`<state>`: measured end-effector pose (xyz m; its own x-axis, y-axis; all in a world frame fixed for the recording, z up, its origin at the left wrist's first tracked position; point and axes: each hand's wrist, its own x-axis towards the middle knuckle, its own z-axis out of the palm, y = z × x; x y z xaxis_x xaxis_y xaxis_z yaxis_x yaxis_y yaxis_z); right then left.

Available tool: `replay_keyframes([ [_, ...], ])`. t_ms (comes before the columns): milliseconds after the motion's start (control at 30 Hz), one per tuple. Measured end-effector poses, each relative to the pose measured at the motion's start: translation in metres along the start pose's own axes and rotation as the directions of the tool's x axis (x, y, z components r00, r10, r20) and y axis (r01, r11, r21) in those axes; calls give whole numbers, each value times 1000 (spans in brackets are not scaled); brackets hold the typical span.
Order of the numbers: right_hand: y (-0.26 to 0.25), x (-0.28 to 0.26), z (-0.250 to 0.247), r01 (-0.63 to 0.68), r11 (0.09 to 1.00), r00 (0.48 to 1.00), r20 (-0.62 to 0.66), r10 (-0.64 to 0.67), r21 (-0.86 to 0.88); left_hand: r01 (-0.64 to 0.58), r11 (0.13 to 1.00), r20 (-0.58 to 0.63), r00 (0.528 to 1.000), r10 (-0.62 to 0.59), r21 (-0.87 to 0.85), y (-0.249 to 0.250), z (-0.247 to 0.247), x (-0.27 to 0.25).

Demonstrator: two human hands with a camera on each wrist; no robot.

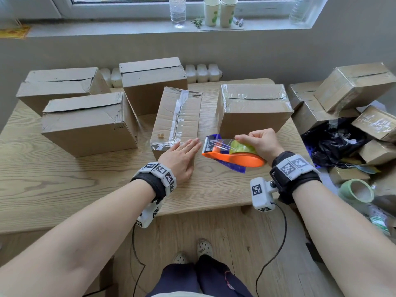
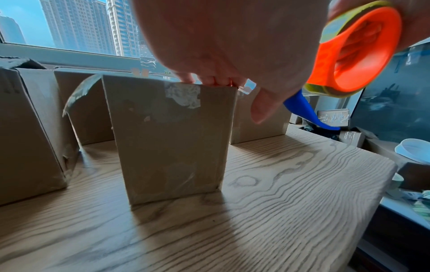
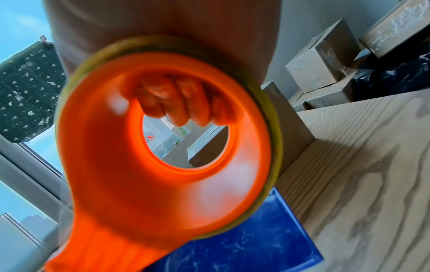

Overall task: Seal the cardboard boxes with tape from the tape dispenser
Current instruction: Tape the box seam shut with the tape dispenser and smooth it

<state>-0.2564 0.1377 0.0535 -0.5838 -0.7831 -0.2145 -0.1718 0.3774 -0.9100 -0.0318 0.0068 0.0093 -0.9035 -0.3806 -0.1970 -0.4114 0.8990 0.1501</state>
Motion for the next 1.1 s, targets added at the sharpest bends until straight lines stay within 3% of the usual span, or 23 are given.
replay_keyframes([
  [733,5,10,19,-18,997,992,-127,27,69,12,1000,-19,1000,-12,-12,-3,2,0],
  [967,5,7,8,-40,978,999,-21,45,206,5,1000,1,1000,-5,-8,-4,1,0],
  [1100,-4,9,-3,0,990,999,-35,5,139,-1,1000,19,1000,1,2,-4,-1,-2],
])
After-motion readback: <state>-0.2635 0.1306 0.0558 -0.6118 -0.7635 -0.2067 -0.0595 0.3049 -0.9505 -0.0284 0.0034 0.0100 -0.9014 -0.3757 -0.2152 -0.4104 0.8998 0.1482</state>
